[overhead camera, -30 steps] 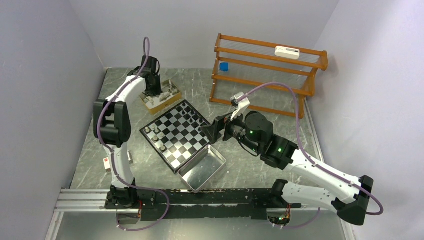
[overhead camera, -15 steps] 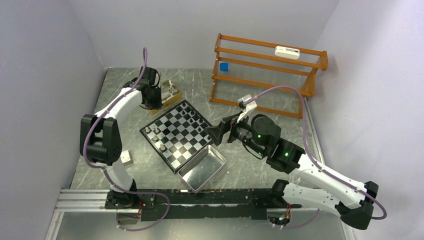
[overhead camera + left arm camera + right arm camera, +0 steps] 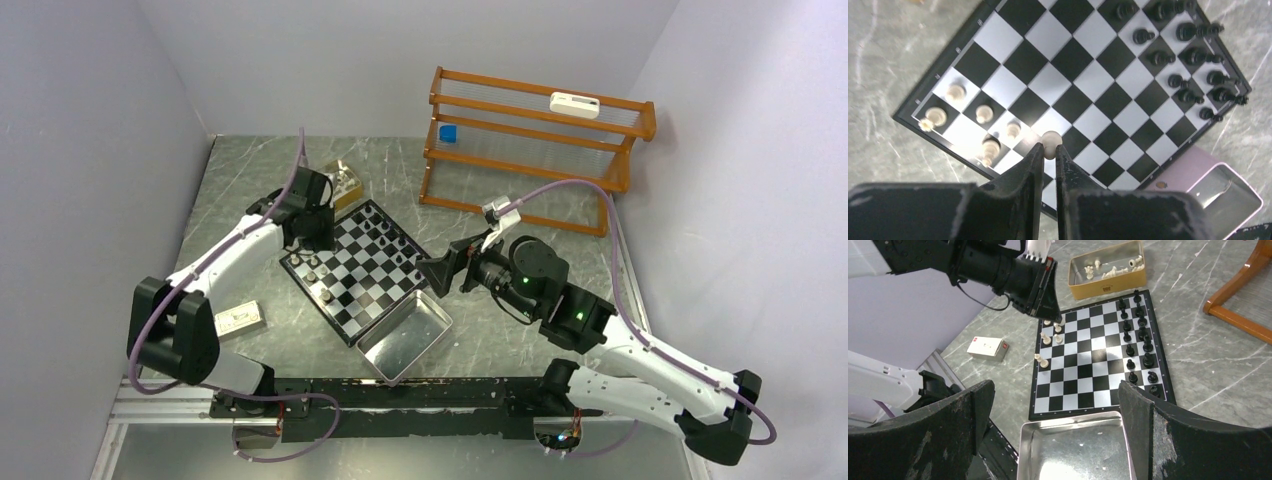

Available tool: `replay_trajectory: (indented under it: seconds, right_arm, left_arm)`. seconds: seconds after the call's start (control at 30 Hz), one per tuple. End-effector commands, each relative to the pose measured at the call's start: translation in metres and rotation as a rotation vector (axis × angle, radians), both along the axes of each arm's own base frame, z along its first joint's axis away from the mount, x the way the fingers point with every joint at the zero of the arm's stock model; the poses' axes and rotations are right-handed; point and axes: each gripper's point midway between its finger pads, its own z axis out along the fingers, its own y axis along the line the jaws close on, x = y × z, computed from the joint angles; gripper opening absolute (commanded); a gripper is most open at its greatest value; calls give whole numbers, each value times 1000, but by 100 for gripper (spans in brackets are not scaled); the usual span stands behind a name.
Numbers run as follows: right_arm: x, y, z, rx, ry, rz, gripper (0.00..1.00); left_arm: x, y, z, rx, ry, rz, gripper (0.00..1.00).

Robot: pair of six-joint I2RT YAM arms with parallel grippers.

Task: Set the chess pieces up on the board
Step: Place the chess piece on the chessboard.

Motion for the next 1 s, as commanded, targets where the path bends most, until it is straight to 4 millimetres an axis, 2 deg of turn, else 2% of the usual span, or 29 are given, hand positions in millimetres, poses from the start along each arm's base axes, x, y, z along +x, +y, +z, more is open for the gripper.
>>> replay_trajectory:
  seconds: [0.0,0.17,0.33,0.97]
  right_arm:
    - [-1,-5,-4,-6,2,-10,99]
    - [0,-7,-5,-22,-6,-13,99]
    - [0,-6,-4,-26,-15,-6,99]
    - [0,-8,-7,-27,-12,-17,99]
  left_arm:
    - [-17,-8,-1,-31,-14,12,18]
    - [-31,-7,-20,-22,23,39,16]
    - [-37,-6,-34,-21,48,57,15]
    - [-40,6,-61,57,88,67,14]
